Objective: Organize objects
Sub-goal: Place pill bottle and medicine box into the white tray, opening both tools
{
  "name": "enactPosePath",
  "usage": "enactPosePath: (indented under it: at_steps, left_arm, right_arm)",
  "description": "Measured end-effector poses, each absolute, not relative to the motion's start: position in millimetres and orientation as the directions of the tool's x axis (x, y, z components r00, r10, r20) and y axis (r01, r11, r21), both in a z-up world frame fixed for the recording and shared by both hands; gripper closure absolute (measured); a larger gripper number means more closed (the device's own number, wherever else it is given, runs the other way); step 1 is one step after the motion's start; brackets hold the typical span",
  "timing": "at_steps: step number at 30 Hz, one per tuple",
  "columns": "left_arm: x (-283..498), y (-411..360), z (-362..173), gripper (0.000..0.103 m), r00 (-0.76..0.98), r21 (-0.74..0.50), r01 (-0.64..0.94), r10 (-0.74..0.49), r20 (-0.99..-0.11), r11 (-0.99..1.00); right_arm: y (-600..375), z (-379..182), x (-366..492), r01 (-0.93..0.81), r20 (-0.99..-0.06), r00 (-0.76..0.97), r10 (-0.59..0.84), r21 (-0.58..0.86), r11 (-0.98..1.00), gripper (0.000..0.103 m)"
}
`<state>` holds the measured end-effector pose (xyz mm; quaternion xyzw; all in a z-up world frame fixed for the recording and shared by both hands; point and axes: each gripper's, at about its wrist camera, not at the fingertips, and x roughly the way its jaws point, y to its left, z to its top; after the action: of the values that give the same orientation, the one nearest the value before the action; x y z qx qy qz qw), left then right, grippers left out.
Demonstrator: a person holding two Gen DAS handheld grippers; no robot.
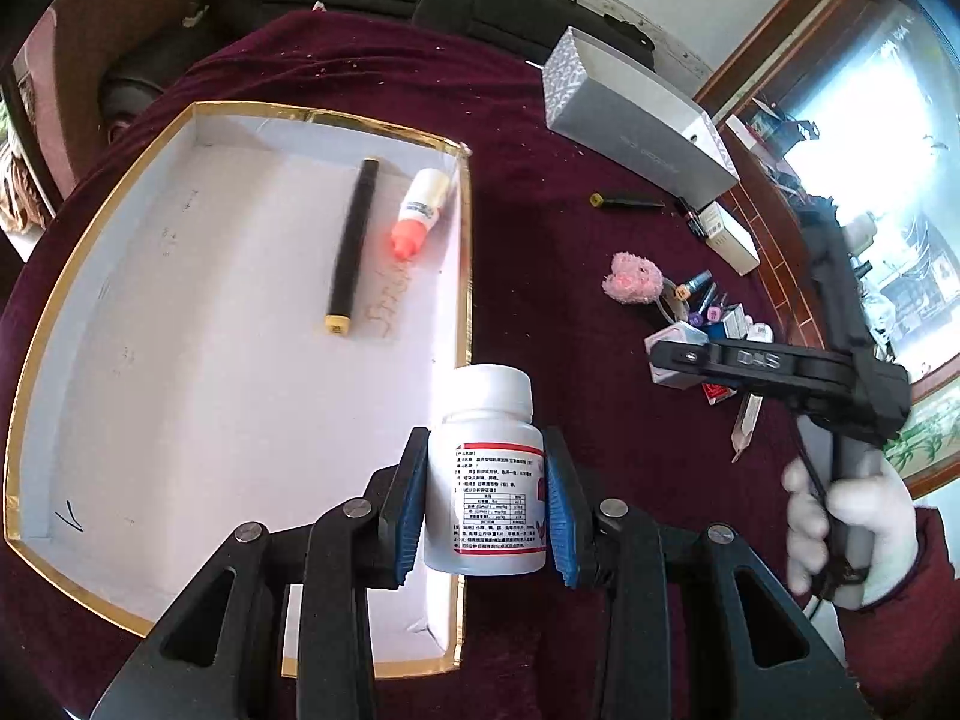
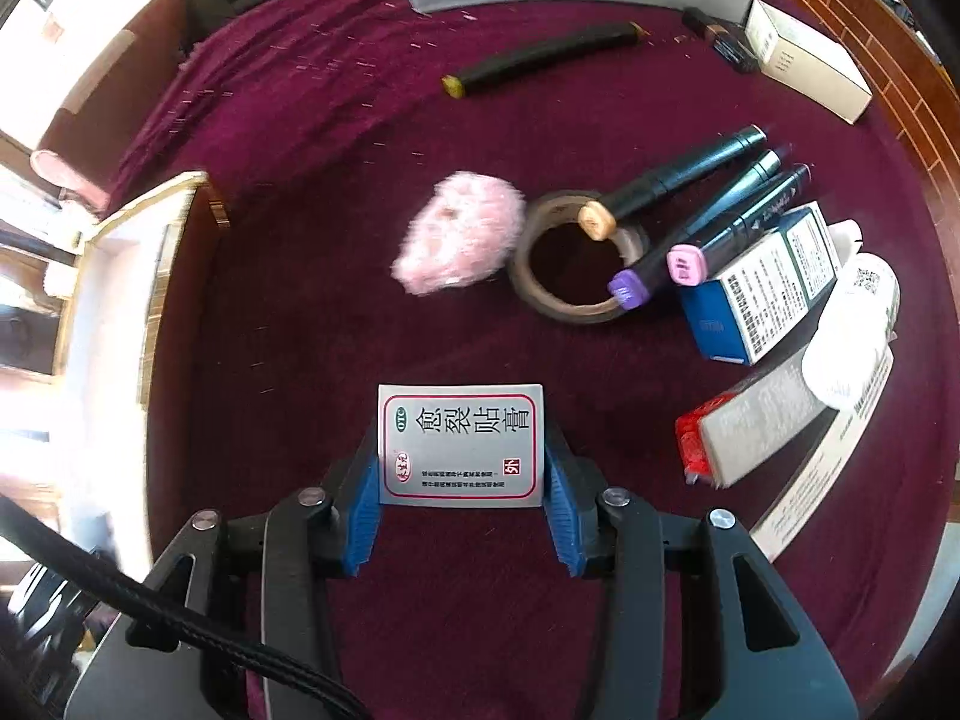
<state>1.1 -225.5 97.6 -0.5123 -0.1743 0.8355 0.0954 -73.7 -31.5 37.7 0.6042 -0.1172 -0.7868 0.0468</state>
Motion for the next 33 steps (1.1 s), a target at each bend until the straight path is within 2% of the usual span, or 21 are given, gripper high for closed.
enactPosePath:
  at_steps: [8, 11, 14, 23, 33]
  left_arm:
    - [-18, -275, 113, 0.073, -0.491, -0.363, 0.031, 0.302, -0.817, -0.931]
    - [-39, -301, 115, 0.073, -0.506, -0.330, 0.031, 0.269, -0.819, -0.944]
    - [-61, -326, 106, 0.073, -0.498, -0.343, 0.058, 0.270, -0.824, -0.938]
    - [-109, -364, 66, 0.073, -0.475, -0.313, 0.100, 0.231, -0.849, -0.944]
    - [-133, -366, 50, 0.073, -0.483, -0.244, 0.072, 0.180, -0.857, -0.967]
  right_arm:
    - [-95, 82, -90, 0.035, -0.873, -0.273, -0.404, 0.411, -0.911, 0.058]
    - [-127, 83, -110, 0.028, -0.814, -0.216, -0.540, 0.547, -0.836, 0.058]
    - [-156, 73, -133, 0.001, -0.774, -0.169, -0.610, 0.619, -0.786, 0.057]
    - [-231, 37, -201, -0.058, -0.825, -0.142, -0.547, 0.558, -0.828, 0.057]
    - [-242, 12, -216, -0.099, -0.881, -0.138, -0.453, 0.467, -0.879, 0.058]
